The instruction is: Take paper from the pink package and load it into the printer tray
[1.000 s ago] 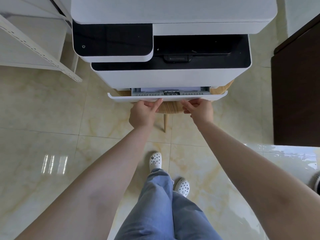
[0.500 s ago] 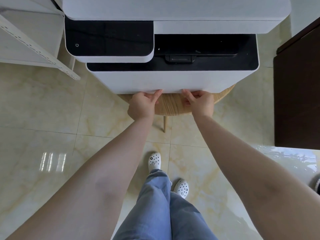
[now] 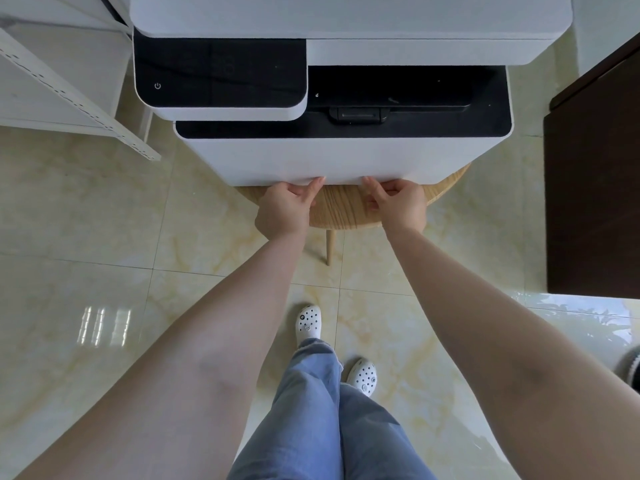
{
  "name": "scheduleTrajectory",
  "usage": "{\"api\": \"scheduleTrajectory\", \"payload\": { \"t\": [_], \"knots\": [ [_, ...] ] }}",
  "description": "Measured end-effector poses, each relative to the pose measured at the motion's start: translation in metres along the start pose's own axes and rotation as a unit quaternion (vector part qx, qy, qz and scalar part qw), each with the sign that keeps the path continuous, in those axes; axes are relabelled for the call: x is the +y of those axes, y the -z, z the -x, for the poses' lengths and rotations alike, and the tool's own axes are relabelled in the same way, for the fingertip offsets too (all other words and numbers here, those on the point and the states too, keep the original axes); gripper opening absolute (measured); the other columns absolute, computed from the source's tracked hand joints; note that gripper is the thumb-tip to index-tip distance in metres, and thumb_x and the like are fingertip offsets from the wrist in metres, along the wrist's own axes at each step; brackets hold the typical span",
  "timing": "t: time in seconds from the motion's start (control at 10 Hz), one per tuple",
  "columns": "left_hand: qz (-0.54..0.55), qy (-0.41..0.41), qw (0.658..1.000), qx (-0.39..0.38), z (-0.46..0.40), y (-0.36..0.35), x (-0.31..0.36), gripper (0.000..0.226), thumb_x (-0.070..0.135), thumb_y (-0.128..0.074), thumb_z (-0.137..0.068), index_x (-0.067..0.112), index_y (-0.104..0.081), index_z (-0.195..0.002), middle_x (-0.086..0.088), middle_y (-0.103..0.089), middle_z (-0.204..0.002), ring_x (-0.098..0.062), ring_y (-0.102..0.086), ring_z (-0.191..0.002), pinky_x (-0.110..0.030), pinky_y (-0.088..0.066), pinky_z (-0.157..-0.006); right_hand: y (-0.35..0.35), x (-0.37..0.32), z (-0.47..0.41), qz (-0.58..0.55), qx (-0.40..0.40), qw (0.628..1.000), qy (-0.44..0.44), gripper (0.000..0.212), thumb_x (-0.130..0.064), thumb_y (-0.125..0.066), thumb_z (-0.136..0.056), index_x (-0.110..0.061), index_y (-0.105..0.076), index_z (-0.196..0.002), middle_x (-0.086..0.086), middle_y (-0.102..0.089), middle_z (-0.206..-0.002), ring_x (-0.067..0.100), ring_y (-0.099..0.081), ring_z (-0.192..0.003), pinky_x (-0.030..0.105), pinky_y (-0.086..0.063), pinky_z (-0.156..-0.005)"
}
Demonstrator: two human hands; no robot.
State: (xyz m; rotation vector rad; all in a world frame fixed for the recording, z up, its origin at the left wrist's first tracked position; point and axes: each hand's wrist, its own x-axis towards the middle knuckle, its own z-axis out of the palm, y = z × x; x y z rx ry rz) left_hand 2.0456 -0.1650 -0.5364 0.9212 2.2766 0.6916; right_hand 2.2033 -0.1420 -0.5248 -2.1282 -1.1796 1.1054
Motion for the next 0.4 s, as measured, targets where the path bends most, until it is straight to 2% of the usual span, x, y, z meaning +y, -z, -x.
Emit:
{"api": "scheduleTrajectory", "payload": {
  "t": [0.1, 0.2, 0.3, 0.4],
  "knots": [
    [-0.003, 0.002, 1.000, -0.007, 0.000, 0.001, 0.000, 0.052, 0.079, -0.051, -0.067, 0.028, -0.056, -0.060, 0.012, -0.071, -0.062, -0.007, -0.065, -0.070, -0.024, -0.038, -0.055, -0.001, 0.002, -0.001, -0.012, -0.002, 1.000, -0.002, 0.051, -0.071, -0.062, -0.064, -0.023, -0.069, -0.080, -0.006, -0.074, -0.074, 0.014, -0.071, -0.073, 0.033, -0.055, -0.068],
    [-0.011, -0.006, 1.000, -0.013, 0.000, 0.002, -0.005, 0.057, 0.082, -0.048, -0.065, 0.027, -0.062, -0.072, 0.013, -0.072, -0.068, -0.007, -0.066, -0.071, -0.025, -0.043, -0.057, -0.002, 0.003, 0.000, -0.025, -0.009, 1.000, -0.006, 0.050, -0.070, -0.064, -0.064, -0.023, -0.069, -0.081, -0.007, -0.074, -0.076, 0.014, -0.071, -0.073, 0.037, -0.058, -0.069],
    [-0.004, -0.022, 0.999, -0.028, -0.001, 0.002, -0.011, 0.042, 0.070, -0.057, -0.073, 0.028, -0.059, -0.077, 0.012, -0.072, -0.074, -0.008, -0.067, -0.072, -0.027, -0.046, -0.060, -0.002, 0.007, 0.000, -0.044, -0.018, 0.999, -0.001, 0.037, -0.055, -0.069, -0.072, -0.020, -0.070, -0.081, -0.005, -0.074, -0.075, 0.014, -0.072, -0.072, 0.037, -0.059, -0.070],
    [0.006, -0.027, 0.995, -0.093, 0.007, 0.001, -0.023, 0.019, 0.045, -0.062, -0.084, 0.026, -0.059, -0.080, 0.011, -0.070, -0.066, -0.012, -0.068, -0.072, -0.031, -0.052, -0.066, 0.004, 0.014, 0.011, -0.073, -0.039, 0.996, -0.033, 0.023, -0.032, -0.063, -0.086, -0.012, -0.070, -0.078, 0.000, -0.074, -0.070, 0.015, -0.072, -0.068, 0.033, -0.057, -0.067]
  ]
}}
